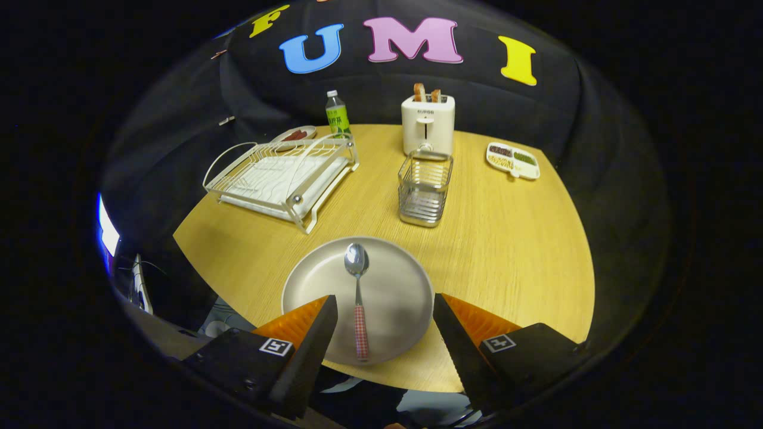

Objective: Take the plate from the dish rack, then take the spoon from the basket and place it into the plate.

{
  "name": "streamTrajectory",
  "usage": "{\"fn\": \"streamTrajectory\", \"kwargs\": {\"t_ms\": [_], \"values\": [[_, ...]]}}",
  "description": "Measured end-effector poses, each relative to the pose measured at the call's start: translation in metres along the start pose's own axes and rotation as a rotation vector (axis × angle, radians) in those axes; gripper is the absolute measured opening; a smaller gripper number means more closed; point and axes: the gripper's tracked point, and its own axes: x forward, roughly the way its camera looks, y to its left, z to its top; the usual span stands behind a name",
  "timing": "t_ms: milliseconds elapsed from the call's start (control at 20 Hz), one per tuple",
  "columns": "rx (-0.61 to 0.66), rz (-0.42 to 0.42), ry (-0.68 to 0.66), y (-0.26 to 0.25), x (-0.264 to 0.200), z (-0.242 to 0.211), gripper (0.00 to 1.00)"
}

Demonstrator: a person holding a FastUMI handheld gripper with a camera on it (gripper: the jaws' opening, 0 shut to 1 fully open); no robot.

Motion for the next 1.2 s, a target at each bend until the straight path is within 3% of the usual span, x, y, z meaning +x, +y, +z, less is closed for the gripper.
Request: {"fn": "streamTrajectory", "kwargs": {"t_ms": [500, 1200], "values": [[-0.074, -0.075, -0.347, -0.02, -0.073, 0.176, 0.99], [-0.157, -0.142, -0.705, -0.048, -0.179, 0.301, 0.98]]}}
